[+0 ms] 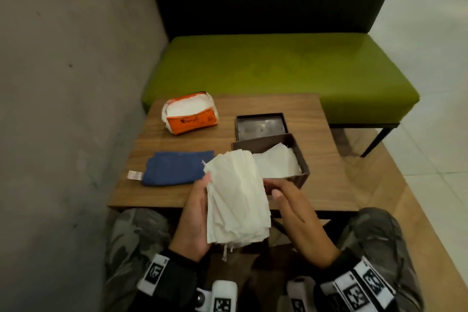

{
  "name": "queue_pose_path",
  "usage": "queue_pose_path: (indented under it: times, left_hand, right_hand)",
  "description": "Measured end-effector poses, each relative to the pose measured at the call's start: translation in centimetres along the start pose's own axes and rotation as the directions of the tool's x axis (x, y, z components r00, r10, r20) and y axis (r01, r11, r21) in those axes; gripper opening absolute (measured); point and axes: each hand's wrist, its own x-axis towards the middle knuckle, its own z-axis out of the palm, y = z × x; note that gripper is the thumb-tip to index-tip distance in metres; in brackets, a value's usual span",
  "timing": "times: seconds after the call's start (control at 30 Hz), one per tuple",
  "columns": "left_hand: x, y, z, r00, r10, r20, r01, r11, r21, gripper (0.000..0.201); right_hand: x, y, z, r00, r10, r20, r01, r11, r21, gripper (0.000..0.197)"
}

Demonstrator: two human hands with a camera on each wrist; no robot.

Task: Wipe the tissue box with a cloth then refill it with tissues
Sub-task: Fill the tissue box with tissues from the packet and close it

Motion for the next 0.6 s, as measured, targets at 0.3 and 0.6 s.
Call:
queue_pose_path:
  times: [0.3, 0.6]
  left_hand:
    - [-1.7, -0.7, 0.8, 0.981, 0.172, 0.088, -0.191, 0.926, 0.326, 0.027]
    - [-2.2, -2.3, 1.4, 0.960, 0.205, 0.189, -0.272, 0.841, 0.468, 0.025]
  right_hand:
    - [0.1, -0.9, -0.4, 0.907, 0.327, 0.266, -0.421, 0.717, 0.555, 0.079]
    - [-0.4, -2.1, 1.5, 0.931, 0.288, 0.226, -0.366, 0.766, 0.529, 0.058]
